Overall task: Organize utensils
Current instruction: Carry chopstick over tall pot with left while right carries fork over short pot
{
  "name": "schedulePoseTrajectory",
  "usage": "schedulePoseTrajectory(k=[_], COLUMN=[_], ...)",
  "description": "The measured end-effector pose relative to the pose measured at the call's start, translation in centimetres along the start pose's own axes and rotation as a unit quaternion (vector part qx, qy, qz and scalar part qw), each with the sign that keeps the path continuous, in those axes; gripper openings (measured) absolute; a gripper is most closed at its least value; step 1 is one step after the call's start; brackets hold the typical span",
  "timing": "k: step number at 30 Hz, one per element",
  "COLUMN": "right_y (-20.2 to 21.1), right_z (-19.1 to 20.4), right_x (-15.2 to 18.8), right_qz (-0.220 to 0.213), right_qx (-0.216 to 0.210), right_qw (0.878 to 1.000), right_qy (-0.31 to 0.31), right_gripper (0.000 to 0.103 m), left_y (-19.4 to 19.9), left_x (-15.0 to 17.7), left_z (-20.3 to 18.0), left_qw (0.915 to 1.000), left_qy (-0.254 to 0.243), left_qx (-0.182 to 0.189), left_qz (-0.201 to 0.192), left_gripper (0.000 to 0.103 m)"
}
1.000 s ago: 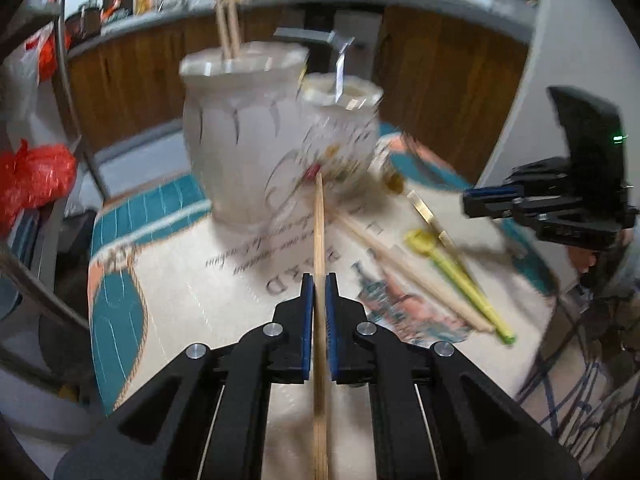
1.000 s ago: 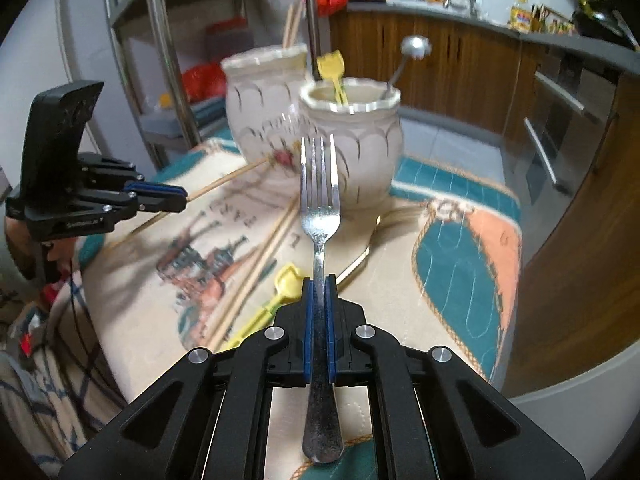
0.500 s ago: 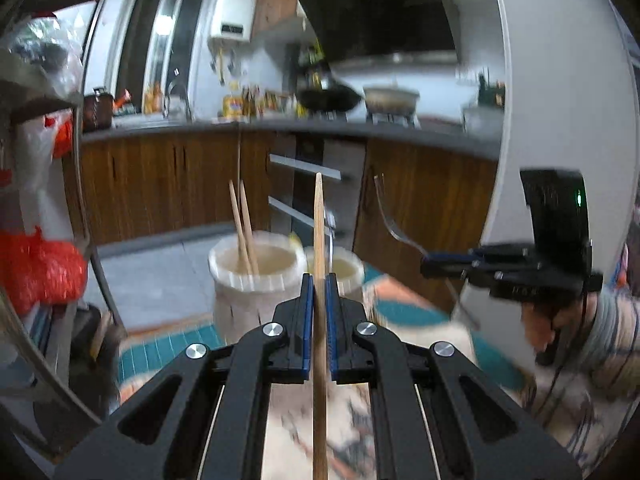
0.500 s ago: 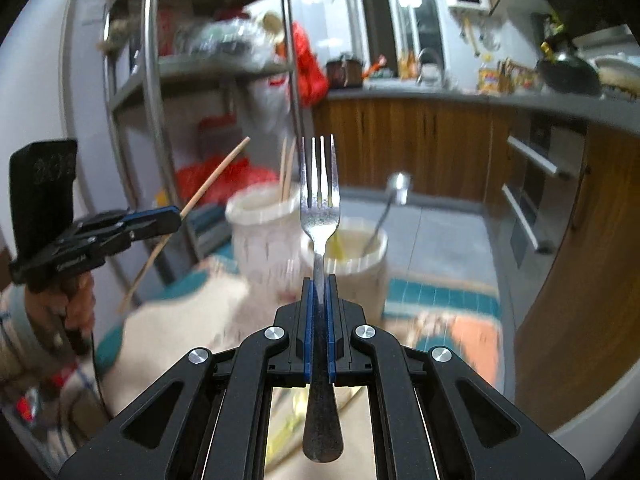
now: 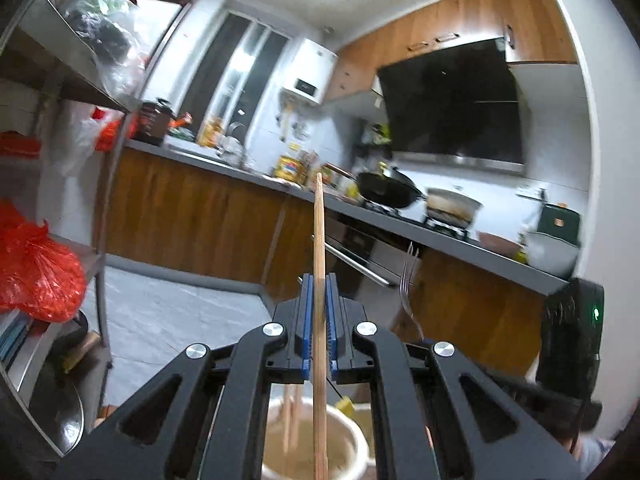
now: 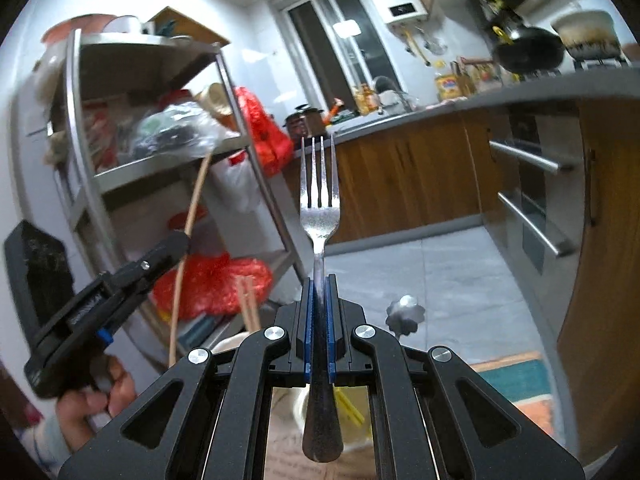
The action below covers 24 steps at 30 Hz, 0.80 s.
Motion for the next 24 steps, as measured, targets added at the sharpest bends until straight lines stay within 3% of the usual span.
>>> schedulePoseTrajectory(k=[5, 8, 17, 24], right_y=[-2.0, -2.7, -2.1, -1.4], right_z=[-0.9, -1.3, -0.8, -0.1], right_x=[1.4, 2.5, 5.2, 6.7], right_qz=[-0.010, -0.006, 0.020, 0.051], right_qx=[0.030, 0.041, 0.042, 0.047], right_qw=[0.999, 0.999, 0.998, 0.994], right_qy=[0.003, 0.016, 0.053, 0.078], right_gripper=[0.006, 0.006, 0.006, 0.006], left_y=[-1.7, -2.1, 0.1, 0.9], left_x=[0.9, 1.9, 5.4, 7.2], left_z=[0.1, 0.7, 1.3, 1.3], left_qw=[0.9986, 0.9984, 0.9952, 0.9872], left_qy=[-0.032, -0.032, -0.068, -0.101], left_qx=[-0.040, -0.046, -0.048, -0.064], left_qz=[-0.008, 0.002, 0.052, 0.106], left_gripper=[0.006, 0.006, 0.006, 0.006])
Point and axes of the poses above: each gripper's, at about its wrist camera, not at the fingertips, and y roughly against the way its jaws point, z to its left, x to its underside, the point moved 9 cm from there along -y, roughly the way its jaws point, and after that the axes turned 2 degrees about y, right-handed, at the moved point
